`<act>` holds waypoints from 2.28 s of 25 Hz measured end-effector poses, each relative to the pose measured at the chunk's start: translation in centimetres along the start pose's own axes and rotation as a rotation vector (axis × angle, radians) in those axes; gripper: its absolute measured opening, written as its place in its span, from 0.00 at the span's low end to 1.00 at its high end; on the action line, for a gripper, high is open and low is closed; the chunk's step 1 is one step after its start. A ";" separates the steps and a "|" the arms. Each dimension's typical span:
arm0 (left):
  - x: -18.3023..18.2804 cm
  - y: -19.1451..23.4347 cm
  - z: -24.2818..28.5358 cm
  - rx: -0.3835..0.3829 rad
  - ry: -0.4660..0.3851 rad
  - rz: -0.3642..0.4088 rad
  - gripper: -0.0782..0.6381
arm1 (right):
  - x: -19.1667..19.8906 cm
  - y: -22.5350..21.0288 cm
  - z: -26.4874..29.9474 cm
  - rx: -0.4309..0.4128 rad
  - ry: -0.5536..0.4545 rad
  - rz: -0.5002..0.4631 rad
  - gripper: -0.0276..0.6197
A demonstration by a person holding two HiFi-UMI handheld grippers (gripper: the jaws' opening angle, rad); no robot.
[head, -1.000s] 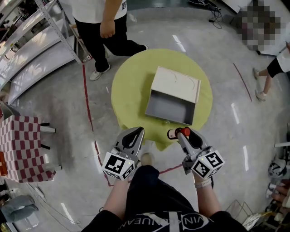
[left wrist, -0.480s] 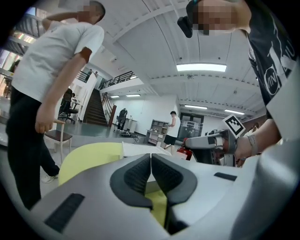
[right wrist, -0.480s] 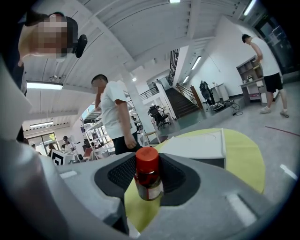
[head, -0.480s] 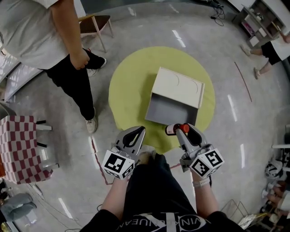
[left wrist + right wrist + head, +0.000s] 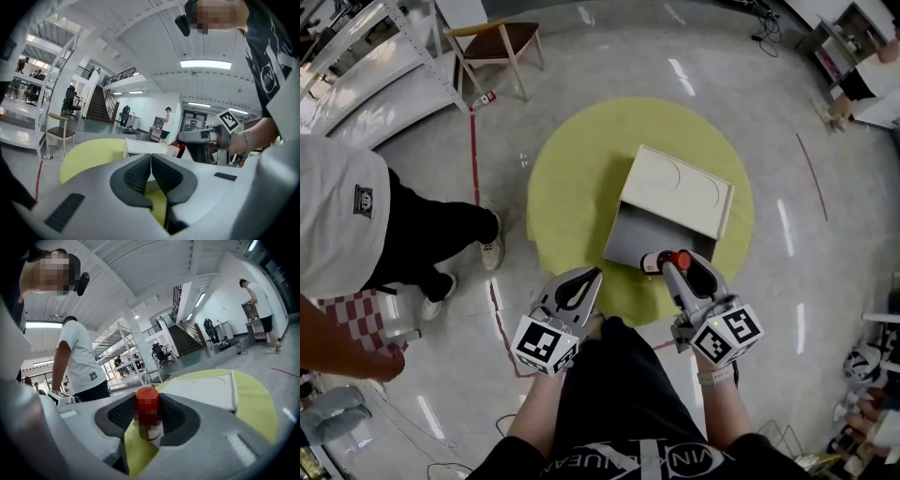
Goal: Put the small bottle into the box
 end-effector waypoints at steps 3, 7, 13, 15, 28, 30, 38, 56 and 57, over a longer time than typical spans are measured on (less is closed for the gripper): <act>-0.2 0.5 0.6 -0.009 0.001 -0.004 0.13 | -0.2 -0.5 1.0 -0.006 0.012 -0.004 0.27; 0.1 1.2 1.2 -0.017 0.010 -0.015 0.13 | -0.1 -0.8 2.4 -0.006 0.047 -0.030 0.27; 0.6 1.9 1.5 -0.037 0.010 -0.034 0.13 | 0.6 -1.0 4.1 -0.003 0.111 -0.098 0.27; 0.8 1.9 1.7 -0.043 0.010 -0.041 0.13 | 0.9 -1.1 4.3 0.003 0.140 -0.125 0.27; 1.9 2.9 2.7 -0.069 0.025 -0.084 0.13 | 2.7 -1.1 7.0 -0.019 0.315 -0.327 0.27; 2.1 3.1 2.7 -0.075 0.027 -0.088 0.13 | 3.0 -1.0 7.3 -0.022 0.330 -0.347 0.27; 2.9 3.4 2.8 -0.089 0.026 -0.100 0.13 | 4.2 -0.6 7.6 -0.047 0.365 -0.421 0.27; 3.3 3.1 2.3 -0.099 0.018 -0.114 0.13 | 4.5 0.8 7.8 -0.087 0.357 -0.481 0.27; 3.4 3.0 2.2 -0.099 0.016 -0.116 0.13 | 4.5 0.9 7.8 -0.087 0.351 -0.475 0.27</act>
Point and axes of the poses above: the fingertips, and each gripper's own axes: z forward along the fingers, y to its left, x out of its underside, the point moved 4 cm from there along -z, backward along the fingers, and after that the axes turned 9 degrees about y, right-handed, at the moved point
